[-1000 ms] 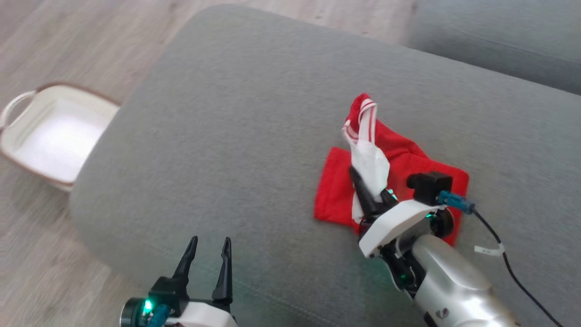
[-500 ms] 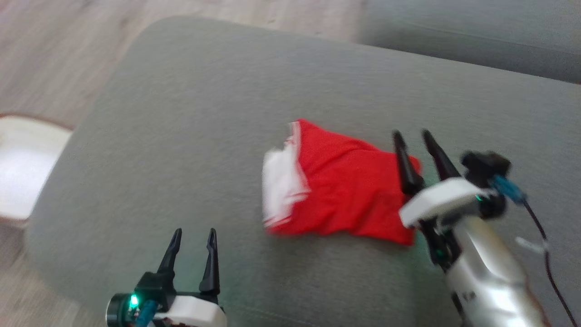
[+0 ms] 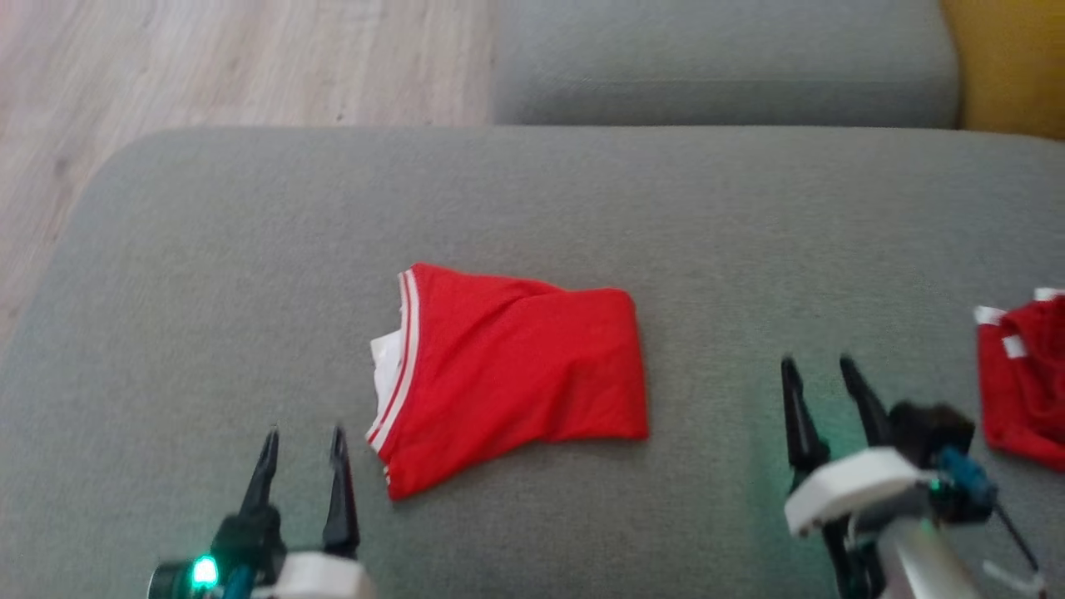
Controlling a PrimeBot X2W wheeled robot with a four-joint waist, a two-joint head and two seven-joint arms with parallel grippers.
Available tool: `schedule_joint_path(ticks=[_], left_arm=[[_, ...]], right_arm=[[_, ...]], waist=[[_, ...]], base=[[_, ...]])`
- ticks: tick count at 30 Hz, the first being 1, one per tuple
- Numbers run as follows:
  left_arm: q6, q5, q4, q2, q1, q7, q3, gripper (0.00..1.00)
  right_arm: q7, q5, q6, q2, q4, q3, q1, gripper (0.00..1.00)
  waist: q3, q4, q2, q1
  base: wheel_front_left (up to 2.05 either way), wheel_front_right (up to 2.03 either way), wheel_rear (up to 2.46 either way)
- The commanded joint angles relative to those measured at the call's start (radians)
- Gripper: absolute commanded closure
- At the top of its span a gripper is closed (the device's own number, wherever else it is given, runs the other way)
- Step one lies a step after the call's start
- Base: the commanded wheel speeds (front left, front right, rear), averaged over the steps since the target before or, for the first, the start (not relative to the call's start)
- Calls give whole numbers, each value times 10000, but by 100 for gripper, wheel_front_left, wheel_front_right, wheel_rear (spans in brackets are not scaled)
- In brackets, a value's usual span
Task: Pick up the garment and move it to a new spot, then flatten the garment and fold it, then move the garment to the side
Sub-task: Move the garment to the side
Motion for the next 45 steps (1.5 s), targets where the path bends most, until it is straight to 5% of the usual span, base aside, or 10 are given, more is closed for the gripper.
schedule_joint_path(ticks=[1, 17, 30, 31, 32, 38, 45], left_arm=[[96, 55, -275, 24, 158, -95, 445, 0], [-100, -34, -426, 24, 35, -95, -88, 0], [-137, -240, -225, 24, -210, -95, -610, 0], [-120, -242, -230, 24, -200, -95, -597, 0], [-95, -250, -236, 24, -175, -95, -566, 0], [-142, -251, -253, 24, -79, -95, -418, 0], [-307, -266, -357, 24, -332, -95, -557, 0]], right_arm=[[-113, -144, 65, 85, -313, 301, 68, 0], [-114, 736, 65, 86, 75, 1622, -529, 0], [248, 1911, 65, 87, 4205, 2696, -2656, 0], [227, 2027, 65, 87, 4328, 2778, -2686, 36], [187, 2099, 65, 87, 4394, 2908, -2710, 94], [-87, 2440, 65, 87, 4225, 3091, -2806, 100], [-111, 2126, 65, 87, 3124, 2853, -2622, 100]], waist=[[-170, -183, -1, 0], [274, 531, -1, 0], [1091, 2270, -1, 0], [1100, 2250, -1, 0], [1098, 2191, -1, 0], [847, 1035, -1, 0], [694, -1853, -1, 0]], base=[[0, 0, 0], [0, 0, 0], [0, 0, 0], [0, 0, 0], [0, 0, 0], [0, 0, 0], [0, 0, 0]])
